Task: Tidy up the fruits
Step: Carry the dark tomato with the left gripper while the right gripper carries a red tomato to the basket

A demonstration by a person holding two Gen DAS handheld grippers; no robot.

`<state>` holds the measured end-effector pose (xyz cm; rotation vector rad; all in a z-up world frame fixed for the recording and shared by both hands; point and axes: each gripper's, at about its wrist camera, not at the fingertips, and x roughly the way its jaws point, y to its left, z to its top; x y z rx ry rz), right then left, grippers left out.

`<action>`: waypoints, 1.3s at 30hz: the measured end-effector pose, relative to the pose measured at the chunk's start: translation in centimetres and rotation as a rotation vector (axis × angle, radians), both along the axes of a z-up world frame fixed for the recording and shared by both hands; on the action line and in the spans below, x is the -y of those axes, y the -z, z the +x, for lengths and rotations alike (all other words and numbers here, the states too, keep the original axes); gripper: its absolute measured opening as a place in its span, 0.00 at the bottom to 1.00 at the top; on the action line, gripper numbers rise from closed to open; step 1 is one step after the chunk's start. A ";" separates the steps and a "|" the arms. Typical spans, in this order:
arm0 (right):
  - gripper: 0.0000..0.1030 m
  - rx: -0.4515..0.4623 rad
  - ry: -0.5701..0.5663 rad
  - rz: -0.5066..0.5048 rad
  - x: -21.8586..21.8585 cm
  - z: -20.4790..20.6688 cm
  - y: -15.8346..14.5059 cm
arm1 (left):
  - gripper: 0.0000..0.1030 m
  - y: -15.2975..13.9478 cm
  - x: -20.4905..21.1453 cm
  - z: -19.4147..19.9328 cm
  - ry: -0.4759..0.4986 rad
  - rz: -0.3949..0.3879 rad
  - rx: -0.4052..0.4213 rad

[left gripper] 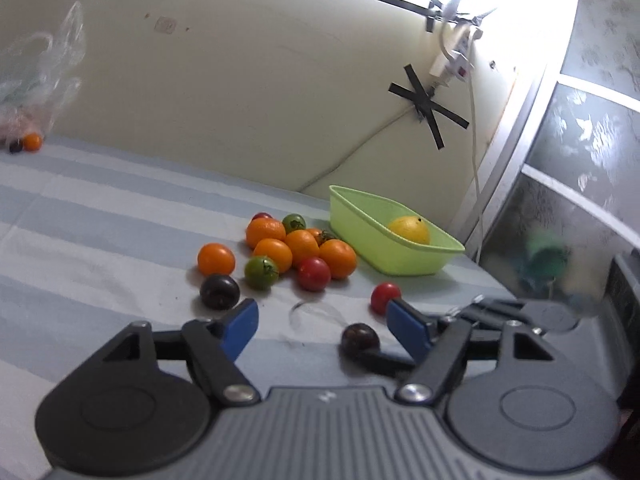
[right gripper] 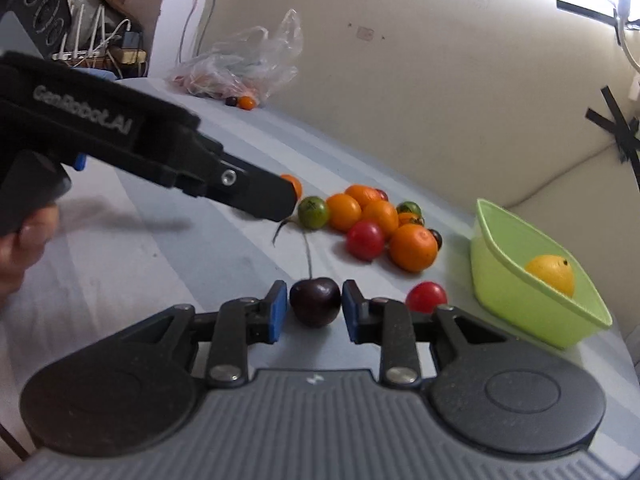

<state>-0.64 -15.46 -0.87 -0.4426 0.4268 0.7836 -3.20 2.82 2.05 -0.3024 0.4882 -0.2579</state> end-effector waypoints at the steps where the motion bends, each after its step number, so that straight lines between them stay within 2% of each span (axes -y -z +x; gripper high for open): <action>1: 0.43 -0.016 0.006 0.041 0.7 0.2 -0.4 | 0.70 -0.2 0.3 -0.1 0.000 0.021 0.010; 4: 0.44 -0.026 0.023 0.116 2.6 0.1 -1.3 | 0.70 -0.7 1.8 -0.1 0.024 0.094 0.033; 6: 0.44 -0.027 0.051 0.141 3.7 0.1 -1.3 | 0.70 -0.6 3.2 0.5 0.052 0.146 0.017; 7: 0.44 -0.035 0.068 0.149 4.2 0.2 -1.3 | 0.65 -0.5 3.7 1.0 0.065 0.161 -0.004; 8: 0.44 -0.040 0.078 0.153 4.4 0.3 -1.2 | 0.58 -0.2 4.2 1.5 0.080 0.164 -0.037; 12: 0.44 -0.042 0.124 0.145 4.8 1.4 -0.8 | 0.57 0.8 5.1 2.7 0.079 0.165 -0.127; 15: 0.44 -0.066 0.156 0.169 6.0 2.5 -0.9 | 0.57 1.3 5.7 3.2 0.080 0.190 -0.143; 18: 0.44 -0.112 0.171 0.188 6.0 4.3 -0.6 | 0.48 1.6 6.4 3.4 0.069 0.241 -0.130; 20: 0.44 -0.149 0.166 0.204 5.7 5.5 -0.4 | 0.35 1.5 6.3 3.5 0.065 0.243 -0.130; 22: 0.44 -0.180 0.154 0.218 5.3 6.3 -0.3 | 0.29 1.5 6.0 3.7 0.074 0.231 -0.131; 24: 0.42 -0.191 0.150 0.203 4.9 6.9 -0.1 | 0.28 1.4 6.0 3.6 0.078 0.237 -0.131; 26: 0.31 -0.207 0.156 0.174 4.5 7.3 0.2 | 0.28 1.2 6.0 3.6 0.087 0.236 -0.131; 28: 0.30 -0.207 0.139 0.180 4.9 7.2 0.0 | 0.28 0.5 5.8 3.7 0.096 0.214 -0.123; 34: 0.30 -0.077 0.158 0.228 7.1 5.9 -1.2 | 0.28 -3.1 5.8 7.0 0.108 0.192 -0.064; 39: 0.30 0.047 0.268 0.295 9.2 7.3 -3.4 | 0.28 -6.6 9.0 11.5 0.162 0.252 0.077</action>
